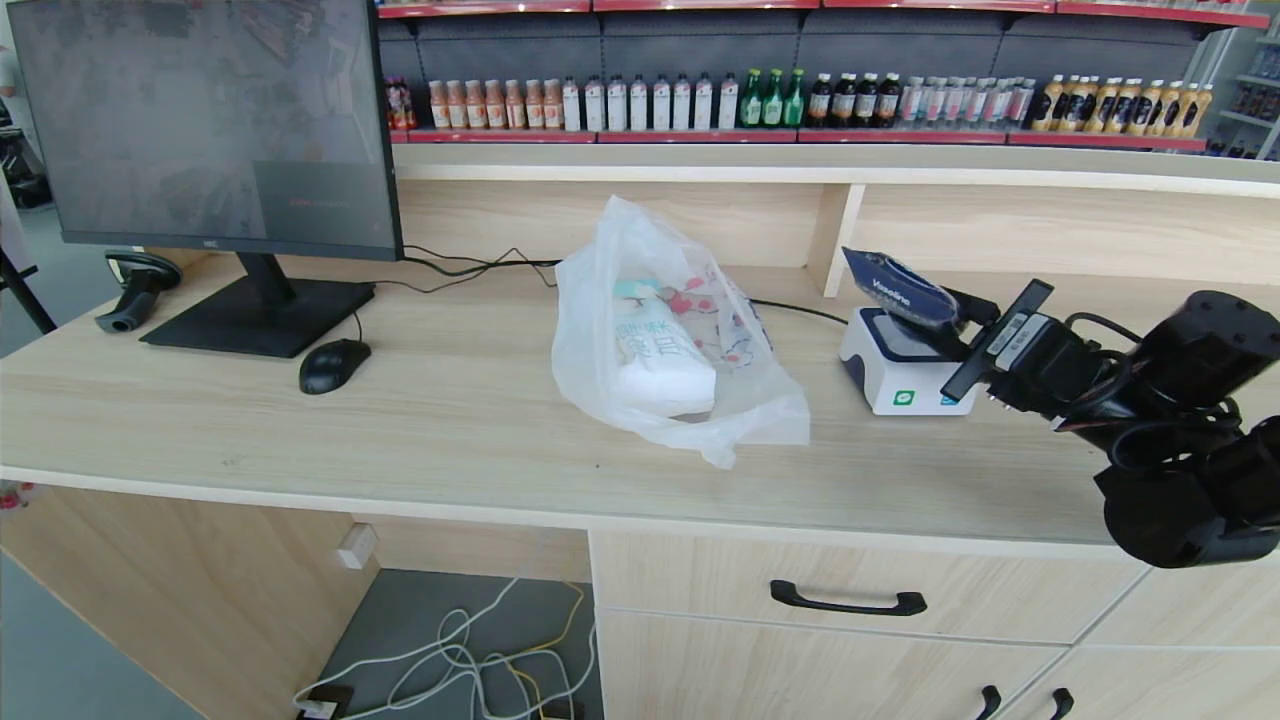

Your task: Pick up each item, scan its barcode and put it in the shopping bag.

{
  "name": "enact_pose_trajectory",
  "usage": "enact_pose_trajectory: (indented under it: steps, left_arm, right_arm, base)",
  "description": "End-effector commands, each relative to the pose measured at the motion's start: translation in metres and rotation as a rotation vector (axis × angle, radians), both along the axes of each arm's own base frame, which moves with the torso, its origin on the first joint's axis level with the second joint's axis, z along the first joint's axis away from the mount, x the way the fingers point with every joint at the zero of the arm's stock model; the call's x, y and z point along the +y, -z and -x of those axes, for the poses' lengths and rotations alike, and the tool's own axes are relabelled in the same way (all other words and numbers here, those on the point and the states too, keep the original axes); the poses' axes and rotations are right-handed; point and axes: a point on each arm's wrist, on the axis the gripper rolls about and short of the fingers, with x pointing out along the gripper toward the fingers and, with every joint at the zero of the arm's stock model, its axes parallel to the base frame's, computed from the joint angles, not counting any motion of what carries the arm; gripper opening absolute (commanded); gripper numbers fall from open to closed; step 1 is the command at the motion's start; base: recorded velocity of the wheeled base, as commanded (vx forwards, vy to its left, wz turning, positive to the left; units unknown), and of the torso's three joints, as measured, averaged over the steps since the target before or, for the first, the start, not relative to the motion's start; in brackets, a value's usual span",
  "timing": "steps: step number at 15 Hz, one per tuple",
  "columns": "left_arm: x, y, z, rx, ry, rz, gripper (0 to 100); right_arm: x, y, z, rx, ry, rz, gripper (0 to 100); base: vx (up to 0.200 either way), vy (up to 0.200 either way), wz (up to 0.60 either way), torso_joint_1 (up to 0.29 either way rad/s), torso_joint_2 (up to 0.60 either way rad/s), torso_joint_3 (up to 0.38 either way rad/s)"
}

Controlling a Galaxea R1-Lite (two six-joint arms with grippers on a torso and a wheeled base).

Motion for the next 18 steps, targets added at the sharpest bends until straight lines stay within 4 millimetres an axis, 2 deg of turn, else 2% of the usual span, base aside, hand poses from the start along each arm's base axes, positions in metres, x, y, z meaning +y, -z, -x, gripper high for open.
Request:
enact_pose_trajectory:
  steps: [1,3,7,9,11,13,14,18]
  left_arm:
    - [0.0,0.0,0.0,0.0,0.0,0.0,100]
    - [0.0,0.0,0.0,0.0,0.0,0.0,100]
    - [0.0,0.0,0.0,0.0,-0.002,0.0,100]
    - [0.0,0.0,0.0,0.0,0.0,0.0,100]
    - [0.0,0.0,0.0,0.0,0.0,0.0,100]
    - [0.0,0.0,0.0,0.0,-0.002,0.0,100]
    - [0.0,0.0,0.0,0.0,-0.002,0.0,100]
    - [0.0,0.0,0.0,0.0,0.0,0.002,100]
  right_arm:
    - [0.001,-0.004,0.003,0.011,0.011,-0.032,0]
    - [0.003,-0.015,0.01,0.025,0.018,-0.096,0]
    - [0.012,-0.047,0.049,0.107,0.092,-0.408,0]
    - [0.014,-0.054,0.064,0.169,0.115,-0.607,0]
    - [0.011,-0.05,0.072,0.238,0.167,-0.785,0]
    - [0.015,-0.044,0.076,0.3,0.166,-0.891,0]
    - [0.017,-0.042,0.077,0.318,0.168,-0.921,0]
    - [0.021,-0.035,0.079,0.365,0.153,-0.945,0]
  base:
    - [0.0,0.0,0.0,0.0,0.0,0.0]
    - [0.0,0.0,0.0,0.0,0.0,0.0]
    - [0.0,0.0,0.0,0.0,0.0,0.0]
    - [0.0,0.0,0.0,0.0,0.0,0.0]
    - [0.0,0.0,0.0,0.0,0.0,0.0]
    - [0.0,0.0,0.0,0.0,0.0,0.0]
    - [0.0,0.0,0.0,0.0,0.0,0.0]
    - [0.0,0.2,0.0,0.0,0.0,0.005]
